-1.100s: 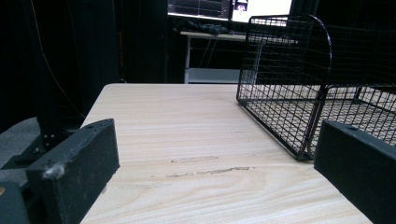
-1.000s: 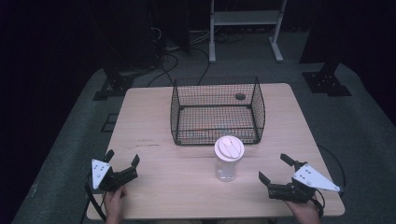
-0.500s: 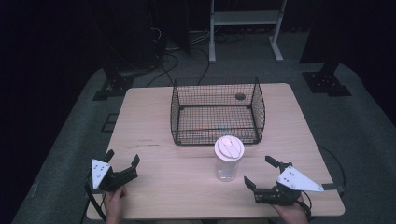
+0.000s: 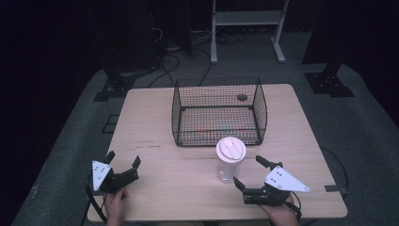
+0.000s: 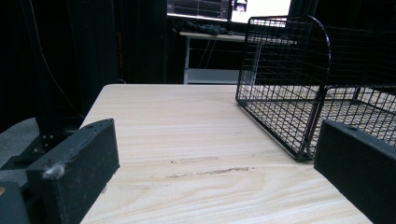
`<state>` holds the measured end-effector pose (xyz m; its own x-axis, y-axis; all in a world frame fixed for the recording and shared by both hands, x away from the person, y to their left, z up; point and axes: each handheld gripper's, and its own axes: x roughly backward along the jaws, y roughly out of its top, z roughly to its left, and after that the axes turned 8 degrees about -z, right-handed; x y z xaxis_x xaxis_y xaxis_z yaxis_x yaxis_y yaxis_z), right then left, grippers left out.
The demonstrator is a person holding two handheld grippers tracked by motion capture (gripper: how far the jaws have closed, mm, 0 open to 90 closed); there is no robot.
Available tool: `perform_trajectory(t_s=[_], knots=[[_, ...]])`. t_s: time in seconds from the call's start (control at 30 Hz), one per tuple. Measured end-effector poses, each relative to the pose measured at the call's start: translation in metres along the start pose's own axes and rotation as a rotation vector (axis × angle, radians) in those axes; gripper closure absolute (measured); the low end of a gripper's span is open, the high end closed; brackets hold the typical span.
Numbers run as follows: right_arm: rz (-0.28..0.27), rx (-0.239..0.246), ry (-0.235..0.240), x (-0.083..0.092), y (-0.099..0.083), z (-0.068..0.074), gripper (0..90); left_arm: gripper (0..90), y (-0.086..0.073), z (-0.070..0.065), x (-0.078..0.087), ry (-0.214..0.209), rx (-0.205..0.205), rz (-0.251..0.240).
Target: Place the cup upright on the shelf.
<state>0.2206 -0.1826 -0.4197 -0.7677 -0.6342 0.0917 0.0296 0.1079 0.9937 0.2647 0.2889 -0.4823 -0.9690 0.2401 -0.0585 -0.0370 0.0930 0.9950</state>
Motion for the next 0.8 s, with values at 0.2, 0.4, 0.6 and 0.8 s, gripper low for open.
perform_trajectory(t_s=[0.2, 0.4, 0.6, 0.8], knots=[[-0.006, 0.034, -0.02, -0.01, 0.003, 0.007, 2.5, 0.0, 0.0, 0.0, 0.0, 0.0, 0.0, -0.001], [-0.02, 0.034, -0.037, -0.018, 0.006, 0.01, 2.5, 0.0, 0.0, 0.0, 0.0, 0.0, 0.001, -0.001], [-0.026, 0.028, -0.049, -0.026, 0.007, 0.012, 2.5, 0.0, 0.0, 0.0, 0.0, -0.001, 0.001, -0.001], [-0.037, 0.03, -0.066, -0.034, 0.009, 0.014, 2.5, 0.0, 0.0, 0.0, 0.0, -0.001, 0.001, -0.001]])
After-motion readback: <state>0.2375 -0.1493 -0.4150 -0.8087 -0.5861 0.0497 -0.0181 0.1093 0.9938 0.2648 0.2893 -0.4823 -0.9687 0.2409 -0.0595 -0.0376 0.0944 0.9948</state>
